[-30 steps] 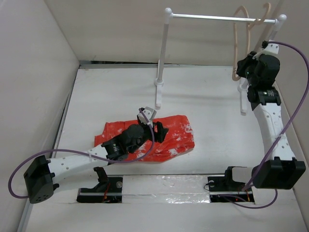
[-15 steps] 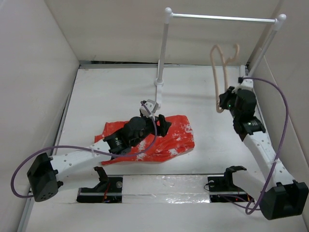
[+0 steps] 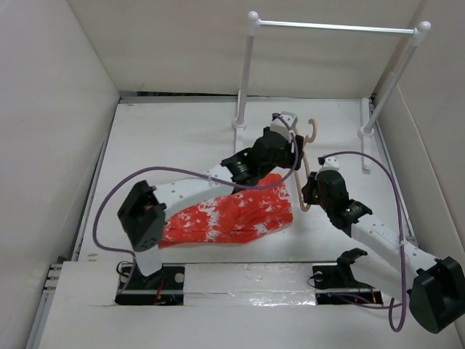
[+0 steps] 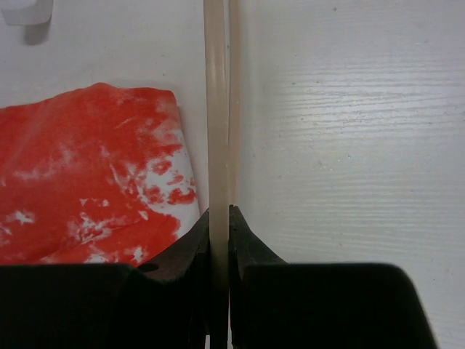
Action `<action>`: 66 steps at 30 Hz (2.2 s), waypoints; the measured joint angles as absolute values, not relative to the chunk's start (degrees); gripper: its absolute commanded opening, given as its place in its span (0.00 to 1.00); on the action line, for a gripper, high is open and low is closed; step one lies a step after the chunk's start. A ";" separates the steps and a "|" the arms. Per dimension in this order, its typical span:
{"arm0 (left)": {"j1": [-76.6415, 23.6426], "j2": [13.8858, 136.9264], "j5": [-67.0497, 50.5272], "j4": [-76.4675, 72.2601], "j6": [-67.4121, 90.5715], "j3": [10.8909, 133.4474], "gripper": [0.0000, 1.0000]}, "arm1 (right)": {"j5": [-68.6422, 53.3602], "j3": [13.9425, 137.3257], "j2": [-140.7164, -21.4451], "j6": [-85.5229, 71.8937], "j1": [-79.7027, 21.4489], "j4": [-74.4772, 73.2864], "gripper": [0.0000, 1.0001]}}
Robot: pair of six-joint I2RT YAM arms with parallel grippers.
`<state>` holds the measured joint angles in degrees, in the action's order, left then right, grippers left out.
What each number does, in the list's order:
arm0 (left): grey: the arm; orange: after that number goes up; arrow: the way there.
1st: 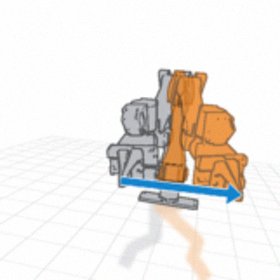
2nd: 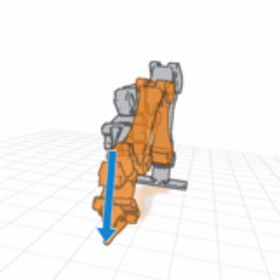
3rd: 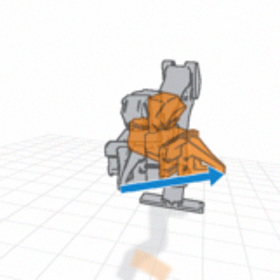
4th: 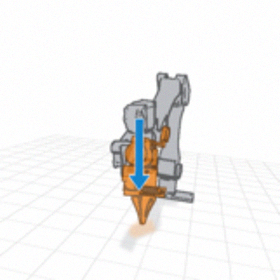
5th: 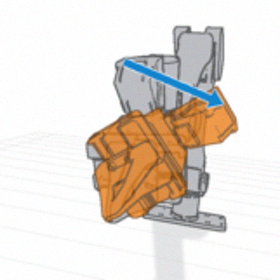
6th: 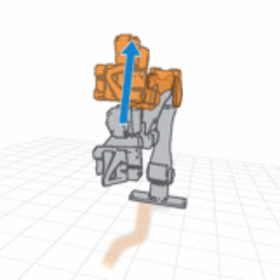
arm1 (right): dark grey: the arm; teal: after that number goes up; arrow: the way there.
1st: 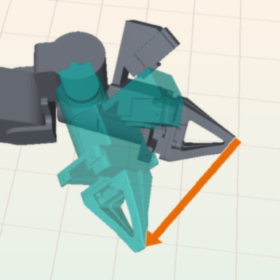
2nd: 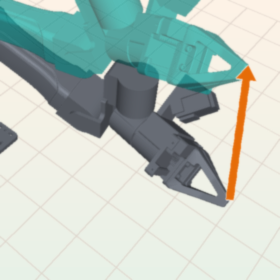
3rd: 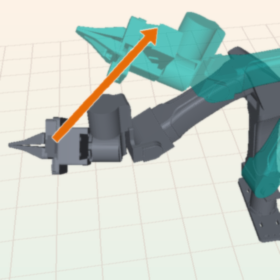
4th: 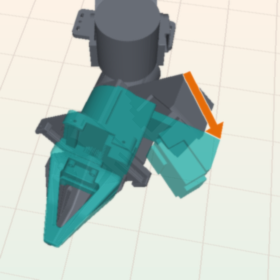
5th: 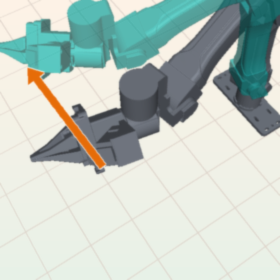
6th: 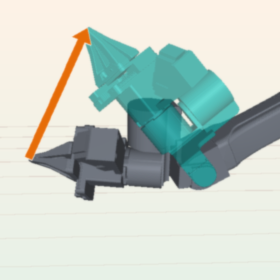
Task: Place the trousers on the hanger
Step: Pick up the hanger from the clothesline.
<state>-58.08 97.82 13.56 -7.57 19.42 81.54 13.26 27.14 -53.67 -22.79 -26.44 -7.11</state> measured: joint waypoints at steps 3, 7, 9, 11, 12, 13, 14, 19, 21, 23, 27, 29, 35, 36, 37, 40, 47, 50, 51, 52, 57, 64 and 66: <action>-58.13 105.43 13.69 -4.29 18.90 87.92 0.64 | 13.61 27.09 -53.76 -23.16 -27.09 -6.81 0.00; -58.13 112.68 13.87 -0.99 18.20 94.96 0.64 | 13.56 26.13 -52.97 -23.44 -27.42 -6.17 0.00; -58.13 114.74 13.91 -0.12 17.96 97.43 0.65 | 13.41 26.06 -52.60 -23.44 -27.46 -6.15 0.00; -58.11 116.42 13.98 0.10 17.82 99.88 0.64 | 13.04 26.02 -52.14 -23.51 -27.46 -6.15 0.00; -58.08 117.19 13.96 0.21 17.80 101.06 0.63 | 12.91 25.98 -52.03 -23.57 -27.46 -6.15 0.00; -58.06 117.95 14.15 0.38 17.80 102.37 0.63 | 12.80 25.98 -51.99 -23.62 -27.46 -6.17 0.00; -58.06 118.74 14.50 0.38 17.80 103.85 0.62 | 12.60 25.93 -51.96 -23.66 -27.46 -6.17 0.00; -57.65 123.87 15.99 1.45 17.10 112.62 0.58 | 11.57 25.39 -51.29 -24.25 -27.81 -6.13 0.00; -57.47 126.28 16.69 2.37 16.82 116.40 0.48 | 11.57 25.34 -51.11 -24.58 -28.51 -6.11 0.00; -57.21 128.03 17.61 3.11 16.60 118.56 0.39 | 11.62 25.32 -51.03 -24.95 -29.04 -6.35 0.00; -56.71 129.01 18.92 3.70 16.21 118.93 0.08 | 11.92 25.32 -50.96 -25.41 -30.00 -7.03 0.00; -56.75 128.64 20.16 3.29 15.25 118.13 0.00 | 12.64 25.32 -50.57 -25.89 -30.09 -7.68 0.04; -56.51 117.75 19.99 -7.09 18.65 98.91 0.00 | 13.52 25.32 -46.50 -26.85 -30.89 -11.62 0.53; -56.51 115.46 19.92 -8.69 19.57 95.50 0.00 | 13.43 25.32 -45.21 -26.94 -31.11 -12.01 0.57; -56.49 112.88 19.81 -10.57 20.73 91.79 0.00 | 13.26 25.32 -43.77 -27.07 -31.22 -12.43 0.63; -56.40 105.91 19.79 -15.35 24.97 82.13 0.00 | 12.62 25.41 -39.88 -27.22 -31.70 -13.34 0.68; -59.18 97.45 19.77 -28.36 36.99 63.94 0.00 | 11.38 28.84 -33.41 -27.00 -31.94 -18.98 0.59; -60.29 97.03 19.81 -32.27 40.71 58.70 0.00 | 10.68 30.94 -32.12 -26.81 -31.94 -20.56 0.48; -60.51 97.03 19.88 -33.52 41.93 57.04 0.00 | 10.33 31.18 -31.75 -26.72 -31.94 -20.56 0.49; -60.82 96.99 20.49 -34.63 42.92 55.40 0.00 | 9.91 31.22 -31.40 -26.70 -31.94 -20.56 0.53; -63.00 96.20 26.20 -38.72 47.29 48.73 0.00 | 7.81 30.85 -34.13 -25.89 -31.81 -18.79 0.16; -65.30 94.50 35.07 -42.52 51.99 43.31 0.00 | 3.14 27.77 -49.04 -25.21 -29.95 -11.49 0.27; -65.23 94.37 37.28 -42.70 52.53 42.87 0.00 | 2.31 26.74 -52.10 -25.04 -29.63 -9.15 0.38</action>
